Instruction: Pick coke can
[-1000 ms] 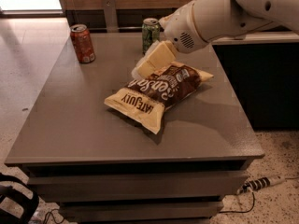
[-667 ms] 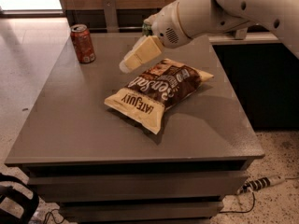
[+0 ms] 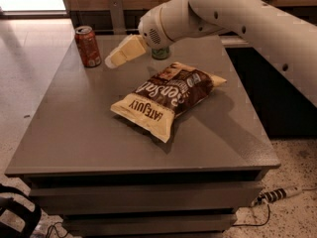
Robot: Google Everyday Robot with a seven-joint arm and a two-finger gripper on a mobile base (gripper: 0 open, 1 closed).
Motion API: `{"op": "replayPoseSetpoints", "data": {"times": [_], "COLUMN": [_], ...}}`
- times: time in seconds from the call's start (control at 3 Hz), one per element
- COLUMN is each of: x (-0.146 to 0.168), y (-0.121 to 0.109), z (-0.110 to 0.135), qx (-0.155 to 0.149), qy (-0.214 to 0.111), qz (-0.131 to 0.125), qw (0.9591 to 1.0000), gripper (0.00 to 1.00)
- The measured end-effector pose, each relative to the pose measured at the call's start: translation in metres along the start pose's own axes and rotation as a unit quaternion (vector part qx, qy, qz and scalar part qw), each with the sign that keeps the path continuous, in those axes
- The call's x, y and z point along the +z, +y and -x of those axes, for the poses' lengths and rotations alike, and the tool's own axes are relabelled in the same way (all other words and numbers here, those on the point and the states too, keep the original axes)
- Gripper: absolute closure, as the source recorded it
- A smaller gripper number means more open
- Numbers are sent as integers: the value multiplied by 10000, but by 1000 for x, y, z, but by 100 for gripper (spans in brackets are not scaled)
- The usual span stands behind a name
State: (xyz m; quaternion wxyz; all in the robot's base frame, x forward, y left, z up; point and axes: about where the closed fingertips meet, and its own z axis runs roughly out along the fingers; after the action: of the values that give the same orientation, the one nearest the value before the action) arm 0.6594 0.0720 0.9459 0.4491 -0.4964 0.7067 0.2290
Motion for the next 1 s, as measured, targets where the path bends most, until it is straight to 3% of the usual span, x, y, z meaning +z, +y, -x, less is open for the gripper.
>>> {"op": "replayPoseSetpoints", "data": {"times": [1.0], "x": [80], "y": [-22], "z": [20], "qx": [83], "qy": [-429], "qz": [-280], "qw": [9987], "gripper": [0]}}
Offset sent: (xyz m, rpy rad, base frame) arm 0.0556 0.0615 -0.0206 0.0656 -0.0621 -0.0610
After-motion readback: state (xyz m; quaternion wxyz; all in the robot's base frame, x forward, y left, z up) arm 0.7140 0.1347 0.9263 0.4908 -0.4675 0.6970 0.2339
